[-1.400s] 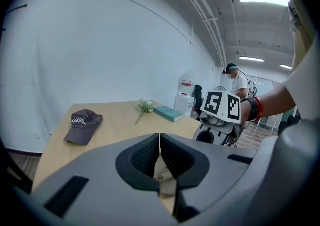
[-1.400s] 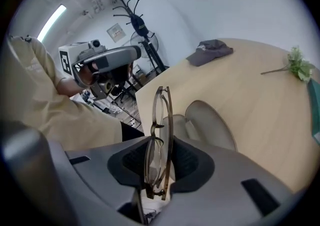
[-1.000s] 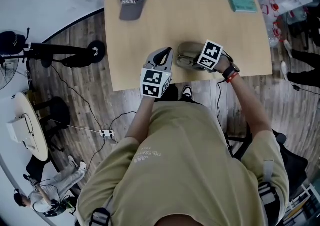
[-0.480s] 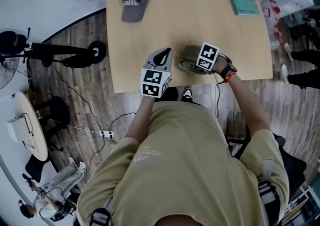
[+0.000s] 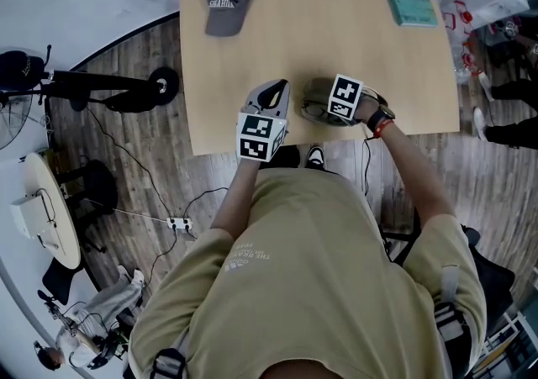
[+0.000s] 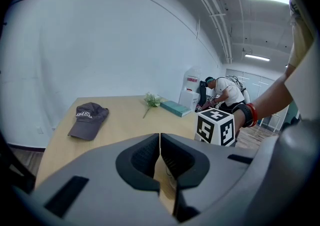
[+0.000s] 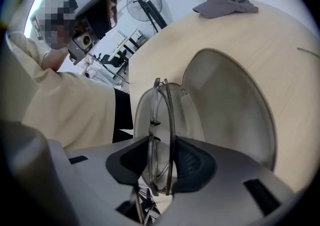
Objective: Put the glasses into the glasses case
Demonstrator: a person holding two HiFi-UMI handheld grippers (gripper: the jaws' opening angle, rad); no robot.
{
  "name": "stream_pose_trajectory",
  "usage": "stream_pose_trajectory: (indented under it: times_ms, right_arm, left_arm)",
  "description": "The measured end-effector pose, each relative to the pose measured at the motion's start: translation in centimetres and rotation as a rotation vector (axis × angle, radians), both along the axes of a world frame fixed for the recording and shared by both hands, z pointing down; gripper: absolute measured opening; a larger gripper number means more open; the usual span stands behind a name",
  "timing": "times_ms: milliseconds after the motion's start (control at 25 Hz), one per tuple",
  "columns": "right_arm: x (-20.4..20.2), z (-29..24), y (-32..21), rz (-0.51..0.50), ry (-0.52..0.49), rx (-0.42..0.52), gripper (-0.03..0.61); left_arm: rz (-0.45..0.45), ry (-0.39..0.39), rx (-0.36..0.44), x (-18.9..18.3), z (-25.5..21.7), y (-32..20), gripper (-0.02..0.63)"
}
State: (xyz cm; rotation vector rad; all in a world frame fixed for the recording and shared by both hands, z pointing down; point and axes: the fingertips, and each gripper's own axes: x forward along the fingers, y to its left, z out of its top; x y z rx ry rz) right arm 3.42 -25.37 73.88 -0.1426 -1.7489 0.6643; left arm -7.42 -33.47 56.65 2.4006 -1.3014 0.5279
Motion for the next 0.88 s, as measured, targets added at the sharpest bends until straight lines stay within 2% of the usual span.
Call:
stream_pose_trajectory:
  times_ms: [160, 360, 600, 760, 880]
  right_arm:
    - [0.0, 0.4, 0.0, -0.001, 0.005, 0.005, 0.159]
    - [-0.1, 0.2, 0.2, -0.014, 0.002, 0.042, 0.211]
    - [-0.9, -0.7, -1.1, 0.06, -0.025, 0.106, 0.267]
    - [-0.7, -1.6, -1.9, 0.065, -0.04, 0.162, 0.342]
    - [-0.7, -2.4, -2.3, 0.113, -0.064, 0.189, 0.344]
  left_arm:
    - [0.002, 0.002, -0.007, 0.0, 0.3, -0.1, 0.028]
    - [0.01, 0.003, -0.004, 0.3, 0.3, 0.2, 0.028]
    - [0.008, 0.047, -0.019, 0.5, 0.1, 0.5, 0.028]
    - [0.017, 0.055, -0.016, 1.1, 0.1, 0.6, 0.028]
    - [0.02, 0.056, -0.013, 1.1, 0.1, 0.6, 0.028]
